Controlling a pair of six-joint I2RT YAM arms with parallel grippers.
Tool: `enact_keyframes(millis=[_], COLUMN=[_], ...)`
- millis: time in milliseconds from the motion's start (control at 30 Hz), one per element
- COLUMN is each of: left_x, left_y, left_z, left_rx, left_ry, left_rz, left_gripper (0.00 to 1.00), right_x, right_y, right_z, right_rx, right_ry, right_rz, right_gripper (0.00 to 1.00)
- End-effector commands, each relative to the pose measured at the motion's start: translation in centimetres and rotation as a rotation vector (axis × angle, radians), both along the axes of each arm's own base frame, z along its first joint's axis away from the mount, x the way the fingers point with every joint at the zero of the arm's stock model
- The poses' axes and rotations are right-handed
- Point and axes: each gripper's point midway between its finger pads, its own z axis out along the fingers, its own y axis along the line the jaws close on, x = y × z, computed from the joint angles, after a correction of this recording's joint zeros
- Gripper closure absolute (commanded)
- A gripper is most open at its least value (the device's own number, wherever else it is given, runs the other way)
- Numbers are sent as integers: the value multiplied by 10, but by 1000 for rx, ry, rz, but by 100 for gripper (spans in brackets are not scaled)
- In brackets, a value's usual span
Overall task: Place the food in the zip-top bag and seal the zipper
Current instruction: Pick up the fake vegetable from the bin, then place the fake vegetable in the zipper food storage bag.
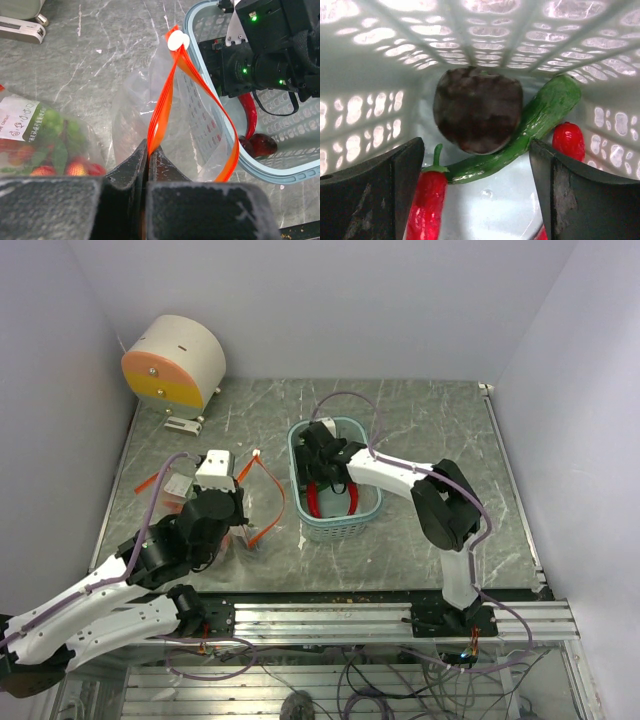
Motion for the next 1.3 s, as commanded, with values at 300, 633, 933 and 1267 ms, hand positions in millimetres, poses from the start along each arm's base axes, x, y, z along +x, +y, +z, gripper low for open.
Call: enact_keyframes(millis=[300,633,933,1267], left_x=[-2,-2,-2,1], left_y=[7,8,4,-6], left_z=[6,3,-2,-4], left_rx=[-15,-15,-26,-39], left_ry=[-12,-4,3,-1], left_rz=[20,24,18,-7], left_gripper=[93,93,93,93], right_x=[4,-25,-64,-82], right_y=[-12,-14,-30,-7], right_z=[20,134,127,236], right_rx=[22,257,196,547], right_ry=[-65,-266,-133,-397], right_rz=[-4,120,165,290], right_gripper=[89,100,100,100])
